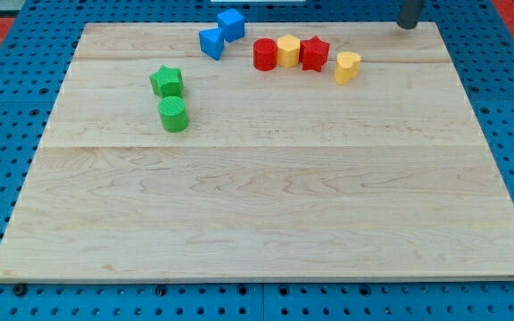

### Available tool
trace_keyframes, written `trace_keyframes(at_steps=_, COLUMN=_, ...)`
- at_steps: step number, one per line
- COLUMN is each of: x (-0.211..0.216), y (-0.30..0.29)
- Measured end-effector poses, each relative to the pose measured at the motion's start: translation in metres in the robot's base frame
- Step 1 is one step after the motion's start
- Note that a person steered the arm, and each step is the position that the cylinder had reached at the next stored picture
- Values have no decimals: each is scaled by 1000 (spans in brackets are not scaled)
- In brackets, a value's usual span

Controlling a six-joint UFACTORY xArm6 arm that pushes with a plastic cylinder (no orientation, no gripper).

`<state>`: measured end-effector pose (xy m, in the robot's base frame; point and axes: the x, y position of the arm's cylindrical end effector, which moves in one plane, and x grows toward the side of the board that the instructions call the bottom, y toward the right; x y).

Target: Push the blue cube left a bit

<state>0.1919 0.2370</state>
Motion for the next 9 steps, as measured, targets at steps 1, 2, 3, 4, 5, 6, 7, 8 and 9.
trace_keyframes(at_steps=1, x=-1, y=-22)
trace_keyframes(at_steps=2, x=0, y=-151)
trace_keyframes(at_steps=3, x=1, y=-222)
trace_keyframes(at_steps=4, x=2, y=-222)
trace_keyframes(at_steps=5, x=16, y=-246)
trace_keyframes(at_steps=6, x=66, y=-273)
trace_keyframes(at_steps=7, x=72, y=-261)
trace_keyframes(at_steps=8, x=36, y=-234)
trace_keyframes(at_steps=9, x=0, y=-227)
